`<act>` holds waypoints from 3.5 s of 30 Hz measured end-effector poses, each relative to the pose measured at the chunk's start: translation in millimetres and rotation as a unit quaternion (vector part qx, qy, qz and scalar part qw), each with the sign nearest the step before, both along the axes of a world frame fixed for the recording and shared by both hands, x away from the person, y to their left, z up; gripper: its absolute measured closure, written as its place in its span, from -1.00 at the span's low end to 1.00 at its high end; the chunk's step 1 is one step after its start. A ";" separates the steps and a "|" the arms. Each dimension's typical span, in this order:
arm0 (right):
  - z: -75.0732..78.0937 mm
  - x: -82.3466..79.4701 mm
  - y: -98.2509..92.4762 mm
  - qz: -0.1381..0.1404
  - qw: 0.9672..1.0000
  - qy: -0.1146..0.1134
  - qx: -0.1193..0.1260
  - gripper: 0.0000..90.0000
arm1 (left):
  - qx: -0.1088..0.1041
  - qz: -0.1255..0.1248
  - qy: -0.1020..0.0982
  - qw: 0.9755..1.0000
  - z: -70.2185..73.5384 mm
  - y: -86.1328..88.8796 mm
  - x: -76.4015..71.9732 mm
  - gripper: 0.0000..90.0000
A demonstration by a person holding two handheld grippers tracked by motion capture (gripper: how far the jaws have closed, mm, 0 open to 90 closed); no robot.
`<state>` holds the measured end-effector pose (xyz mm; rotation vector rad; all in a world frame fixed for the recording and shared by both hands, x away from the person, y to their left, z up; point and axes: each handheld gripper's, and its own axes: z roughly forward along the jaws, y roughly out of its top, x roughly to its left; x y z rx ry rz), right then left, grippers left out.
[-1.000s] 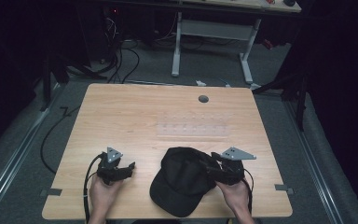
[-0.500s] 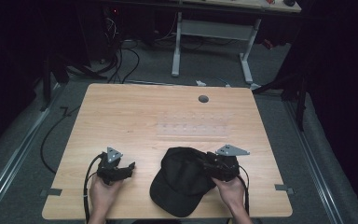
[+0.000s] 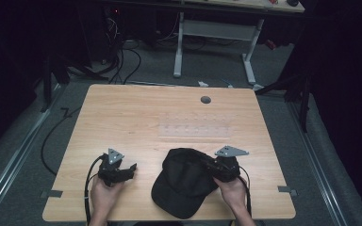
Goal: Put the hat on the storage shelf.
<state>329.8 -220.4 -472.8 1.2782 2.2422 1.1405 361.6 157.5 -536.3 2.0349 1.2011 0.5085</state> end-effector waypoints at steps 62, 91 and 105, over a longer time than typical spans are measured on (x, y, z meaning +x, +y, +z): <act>51.5 9.1 -18.2 0.064 0.993 -0.075 0.071 0.89 | -0.128 -0.195 0.035 0.972 52.8 -35.0 -12.9 -0.64; 62.2 11.5 -3.2 0.124 0.982 -0.116 0.083 0.88 | -0.136 -0.270 0.093 0.949 56.2 -63.7 -4.9 -0.60; 65.5 14.7 -0.1 0.136 0.979 -0.130 0.083 0.88 | -0.149 -0.284 0.097 0.942 60.2 -58.8 -5.6 -0.19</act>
